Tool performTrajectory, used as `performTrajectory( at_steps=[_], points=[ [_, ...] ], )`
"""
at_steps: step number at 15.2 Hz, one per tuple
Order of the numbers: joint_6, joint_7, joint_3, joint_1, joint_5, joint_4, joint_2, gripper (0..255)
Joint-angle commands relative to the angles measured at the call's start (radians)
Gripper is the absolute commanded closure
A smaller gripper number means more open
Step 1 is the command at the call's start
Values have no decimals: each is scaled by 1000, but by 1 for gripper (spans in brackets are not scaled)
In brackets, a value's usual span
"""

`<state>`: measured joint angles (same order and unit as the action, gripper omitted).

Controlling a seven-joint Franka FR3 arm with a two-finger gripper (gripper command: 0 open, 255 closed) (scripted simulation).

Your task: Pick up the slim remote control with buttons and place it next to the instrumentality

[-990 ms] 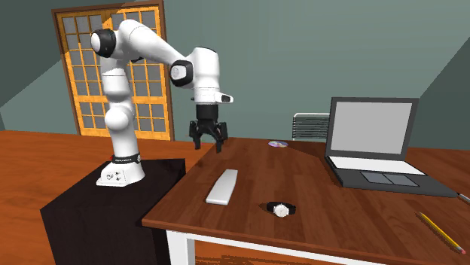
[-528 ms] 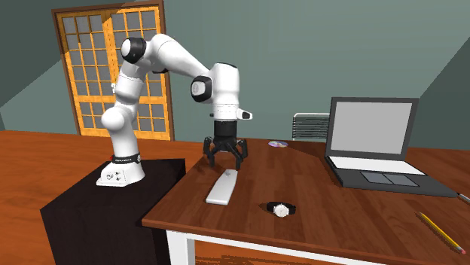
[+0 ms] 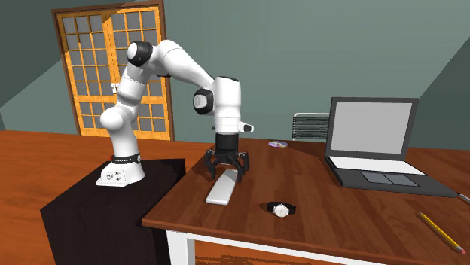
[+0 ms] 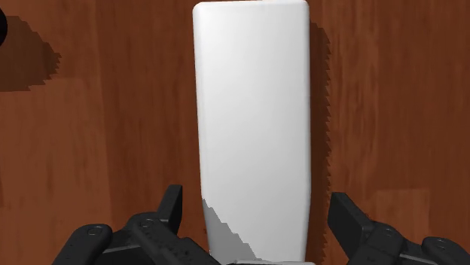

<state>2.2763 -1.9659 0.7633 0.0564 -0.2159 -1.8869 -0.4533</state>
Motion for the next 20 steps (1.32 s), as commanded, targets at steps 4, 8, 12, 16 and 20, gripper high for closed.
performTrajectory(
  at_steps=[4,8,12,16,20],
  points=[
    [7,-5,-4,-6,-6,0,-8,0],
    [7,-5,-4,-6,-6,0,-8,255],
    [7,-5,-4,-6,-6,0,-8,255],
    [7,-5,-4,-6,-6,0,-8,255],
    [-24,4,10,5,12,12,15,255]
  ],
)
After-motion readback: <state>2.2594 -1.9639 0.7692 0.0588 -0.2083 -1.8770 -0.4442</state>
